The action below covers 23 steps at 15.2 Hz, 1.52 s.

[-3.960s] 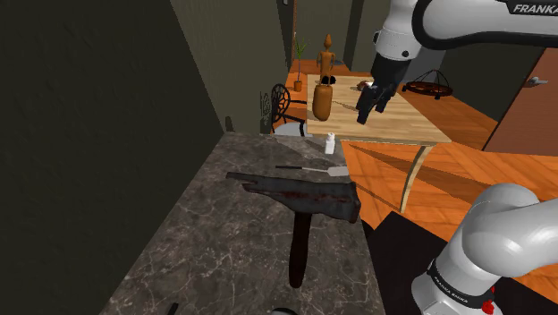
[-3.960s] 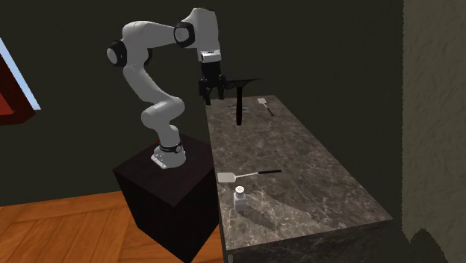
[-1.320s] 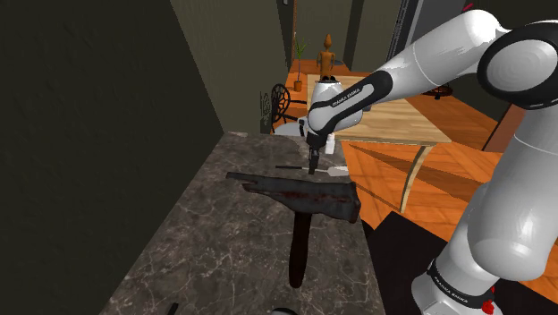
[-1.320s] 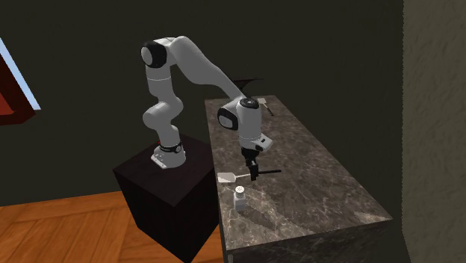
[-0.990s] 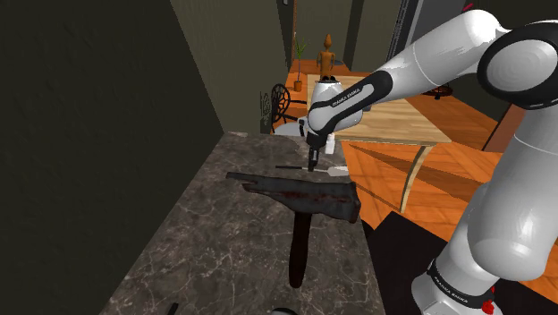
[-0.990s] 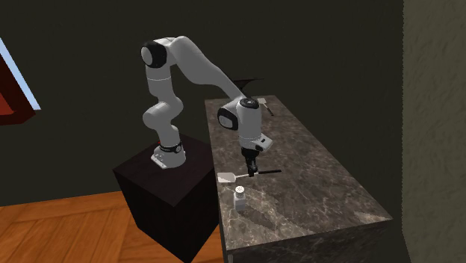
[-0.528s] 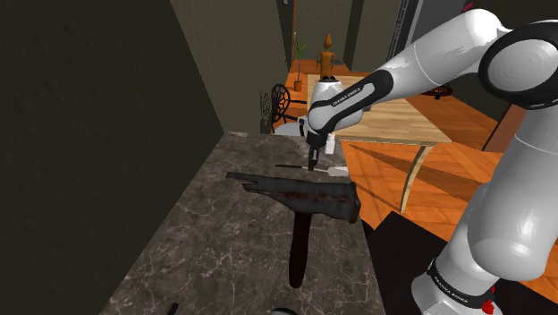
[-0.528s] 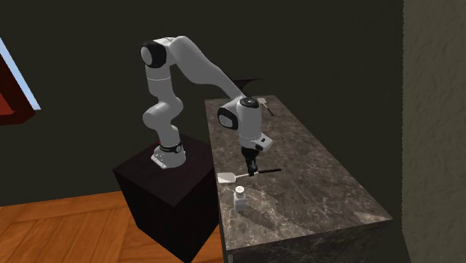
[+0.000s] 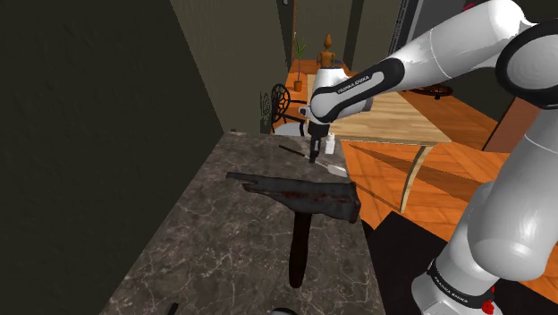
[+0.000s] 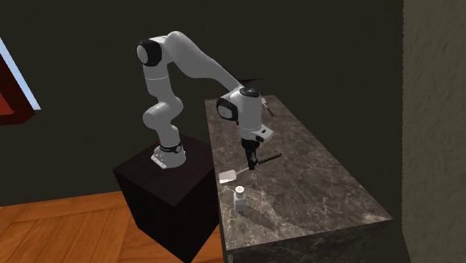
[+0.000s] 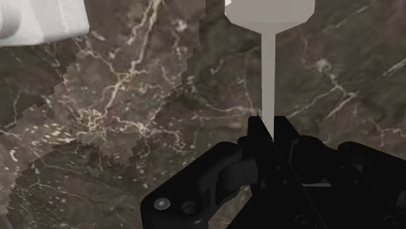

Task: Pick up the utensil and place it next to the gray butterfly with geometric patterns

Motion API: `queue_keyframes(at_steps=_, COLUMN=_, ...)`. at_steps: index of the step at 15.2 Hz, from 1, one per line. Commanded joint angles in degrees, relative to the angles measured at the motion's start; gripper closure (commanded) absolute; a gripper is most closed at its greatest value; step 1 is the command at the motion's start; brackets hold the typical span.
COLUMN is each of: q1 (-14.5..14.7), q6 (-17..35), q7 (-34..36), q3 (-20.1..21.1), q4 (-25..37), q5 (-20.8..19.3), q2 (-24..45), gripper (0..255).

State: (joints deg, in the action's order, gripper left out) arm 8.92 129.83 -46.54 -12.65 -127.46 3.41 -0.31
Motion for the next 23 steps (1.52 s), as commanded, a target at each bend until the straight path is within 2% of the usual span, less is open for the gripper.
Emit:
queue_keyframes(at_steps=1, q1=0.1, q6=-1.6, q7=0.3, q3=0.1, q4=1.0, q5=-0.3, q2=-0.6, gripper=255)
queue_keyframes(at_steps=12, q1=0.1, q6=-9.5, q7=1.4, q3=0.2, q4=5.6, q5=-1.4, q2=-4.0, gripper=255)
queue_keyframes(at_steps=23, q1=7.1, q6=-8.6, q7=17.3, q3=8.8, q4=4.2, q5=-1.7, q2=-5.0, gripper=255)
